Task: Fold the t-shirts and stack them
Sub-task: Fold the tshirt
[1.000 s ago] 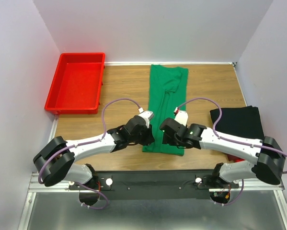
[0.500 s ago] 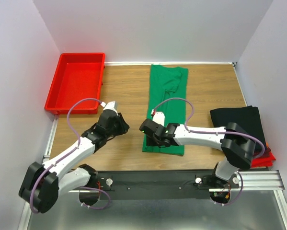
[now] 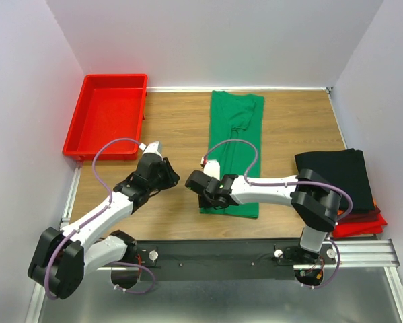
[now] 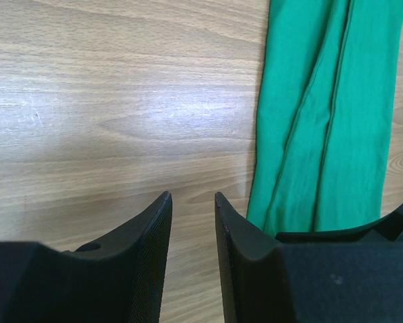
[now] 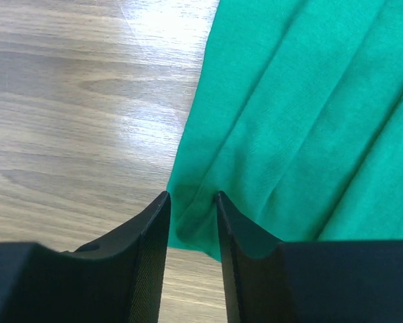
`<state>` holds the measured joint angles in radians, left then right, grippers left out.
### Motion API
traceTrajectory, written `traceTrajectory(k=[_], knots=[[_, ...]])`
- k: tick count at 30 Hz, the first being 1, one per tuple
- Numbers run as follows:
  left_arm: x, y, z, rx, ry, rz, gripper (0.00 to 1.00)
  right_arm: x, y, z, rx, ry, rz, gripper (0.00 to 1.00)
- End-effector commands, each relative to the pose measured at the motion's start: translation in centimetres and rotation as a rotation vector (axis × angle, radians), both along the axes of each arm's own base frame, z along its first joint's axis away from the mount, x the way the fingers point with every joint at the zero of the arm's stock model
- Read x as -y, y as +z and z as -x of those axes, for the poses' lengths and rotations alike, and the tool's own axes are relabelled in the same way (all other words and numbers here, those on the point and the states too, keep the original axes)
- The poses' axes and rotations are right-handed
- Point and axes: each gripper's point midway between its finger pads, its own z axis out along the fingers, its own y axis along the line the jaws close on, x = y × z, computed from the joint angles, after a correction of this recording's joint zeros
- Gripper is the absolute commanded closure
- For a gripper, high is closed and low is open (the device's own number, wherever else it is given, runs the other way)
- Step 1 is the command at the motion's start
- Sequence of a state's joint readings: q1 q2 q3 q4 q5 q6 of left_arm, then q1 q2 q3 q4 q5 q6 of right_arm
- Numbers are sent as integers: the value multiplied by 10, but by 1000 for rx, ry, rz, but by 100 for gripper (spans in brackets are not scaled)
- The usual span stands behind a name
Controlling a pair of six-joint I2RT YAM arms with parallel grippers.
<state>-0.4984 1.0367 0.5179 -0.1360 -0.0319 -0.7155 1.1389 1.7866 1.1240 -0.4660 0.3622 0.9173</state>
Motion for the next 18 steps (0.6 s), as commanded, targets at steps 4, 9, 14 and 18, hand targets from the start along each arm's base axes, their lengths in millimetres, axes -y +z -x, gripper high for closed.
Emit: traceTrajectory(k=[4,9,14,18], knots=[[2,-4,2,-7,-20,5,61,2,-3,5,-2,2,37,74],[2,-6,1,-7,-26,-1,61,10,3,7,5,-14,34,94],[9,-9,4,-22,-65,17,62,27,13,12,15,-43,26,99],[13,-10,5,-27,-89,22,62,40,18,16,18,-72,18,100]])
